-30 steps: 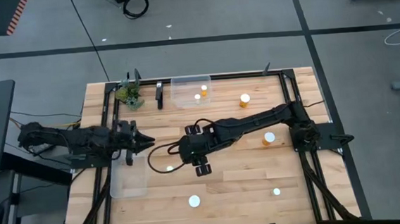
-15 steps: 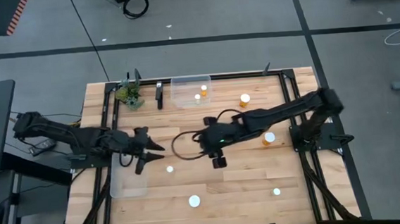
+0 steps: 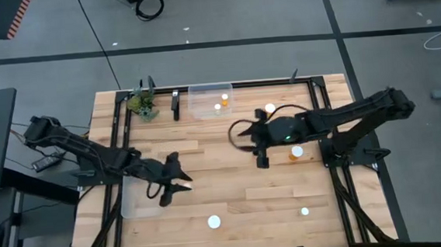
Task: Pick and place medicine bottles into bin by pill shape (circle, oval)
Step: Put the bottom left big orange pill bottle into the bottom transparent bin
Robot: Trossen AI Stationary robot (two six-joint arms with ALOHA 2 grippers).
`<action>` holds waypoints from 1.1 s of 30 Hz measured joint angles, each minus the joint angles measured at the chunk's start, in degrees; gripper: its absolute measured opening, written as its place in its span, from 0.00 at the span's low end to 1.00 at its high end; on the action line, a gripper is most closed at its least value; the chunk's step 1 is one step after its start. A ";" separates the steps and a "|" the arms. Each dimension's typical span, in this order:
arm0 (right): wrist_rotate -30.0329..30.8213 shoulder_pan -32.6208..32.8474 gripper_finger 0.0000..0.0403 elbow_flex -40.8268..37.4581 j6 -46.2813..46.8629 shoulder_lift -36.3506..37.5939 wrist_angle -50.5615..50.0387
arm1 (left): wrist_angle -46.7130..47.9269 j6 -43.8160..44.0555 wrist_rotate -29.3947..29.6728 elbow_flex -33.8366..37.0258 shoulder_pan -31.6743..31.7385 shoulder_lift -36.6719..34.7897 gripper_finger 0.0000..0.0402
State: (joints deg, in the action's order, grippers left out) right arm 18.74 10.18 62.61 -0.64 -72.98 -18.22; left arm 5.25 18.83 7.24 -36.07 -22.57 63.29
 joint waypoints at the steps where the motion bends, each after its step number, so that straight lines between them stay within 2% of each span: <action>1: 0.69 -0.03 0.46 -0.82 0.00 1.24 0.71 | 1.17 0.01 0.00 -1.39 -0.52 1.51 0.39; 11: 4.21 -0.11 0.46 -10.80 -4.67 11.20 12.85 | 18.73 -1.28 0.62 -18.64 -4.54 16.96 0.40; 16: 5.00 -0.51 0.46 -12.75 -2.32 15.03 13.92 | 24.64 -1.99 0.64 -26.51 -6.04 24.14 0.50; 23: 4.91 0.08 0.46 -12.81 -2.34 14.60 14.04 | 35.81 -2.00 0.37 -38.00 -6.95 33.92 0.66; 27: 4.85 0.08 0.46 -12.83 -2.34 14.31 14.13 | 40.00 -1.94 -0.73 -43.04 -6.95 38.30 0.69; 33: 4.59 0.12 0.46 -12.83 -1.70 14.26 13.88 | 41.46 -2.92 -3.57 -46.78 -8.12 42.64 0.70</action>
State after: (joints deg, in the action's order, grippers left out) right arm 23.33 10.31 49.78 -2.34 -58.72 -4.34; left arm 46.71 15.91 3.67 -82.85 -30.69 105.93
